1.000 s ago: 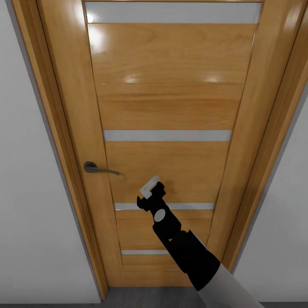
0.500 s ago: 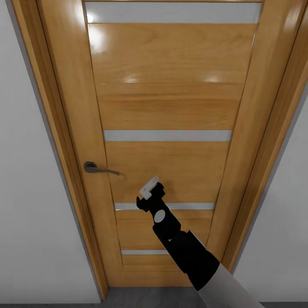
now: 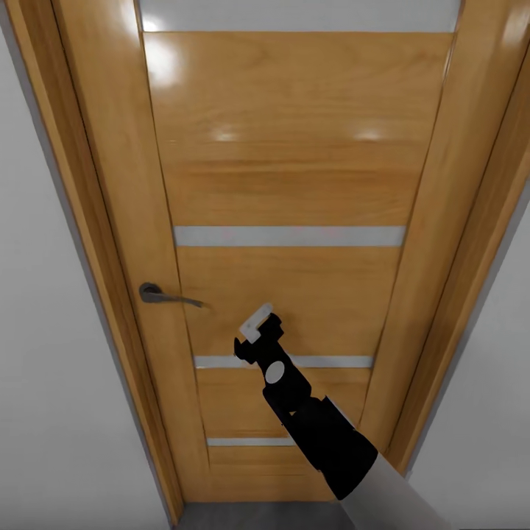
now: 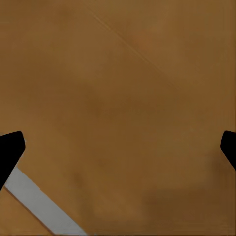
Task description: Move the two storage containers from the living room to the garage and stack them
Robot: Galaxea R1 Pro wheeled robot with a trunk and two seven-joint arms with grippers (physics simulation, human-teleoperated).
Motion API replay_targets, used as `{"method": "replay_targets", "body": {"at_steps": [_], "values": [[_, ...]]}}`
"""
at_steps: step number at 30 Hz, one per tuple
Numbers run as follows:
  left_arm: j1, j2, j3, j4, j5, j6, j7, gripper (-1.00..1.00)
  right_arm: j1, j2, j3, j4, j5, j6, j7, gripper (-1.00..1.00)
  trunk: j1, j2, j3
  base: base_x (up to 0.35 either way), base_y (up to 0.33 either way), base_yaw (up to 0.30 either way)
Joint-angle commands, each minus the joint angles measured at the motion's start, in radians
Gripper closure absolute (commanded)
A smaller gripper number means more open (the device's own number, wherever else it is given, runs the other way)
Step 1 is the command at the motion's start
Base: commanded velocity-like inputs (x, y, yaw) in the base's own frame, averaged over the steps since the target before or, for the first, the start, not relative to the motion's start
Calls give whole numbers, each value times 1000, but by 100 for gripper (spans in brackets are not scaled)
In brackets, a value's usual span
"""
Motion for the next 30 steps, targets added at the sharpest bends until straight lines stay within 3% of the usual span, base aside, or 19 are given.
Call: {"method": "replay_targets", "body": {"at_steps": [1,9,25,26,30], "values": [[0,0,2,0,7,-1,-1,-100,-1,0,2,-1,4,6,-2,-100,0,0,-1,278,0,0],[0,0,0,0,7,2,-1,-100,-1,0,3,12,3,-5,-2,-100,0,0,-1,311,0,0],[0,0,0,2,7,4,-1,-100,-7,0,5,139,5,-77,-18,-100,0,0,-1,317,0,0],[0,0,0,2,7,4,-1,-100,-65,0,0,236,1,-108,-32,-100,0,0,-1,317,0,0],[0,0,-1,2,6,3,-1,-100,-112,0,-6,333,-1,-151,-69,-100,0,0,-1,317,0,0]]}}
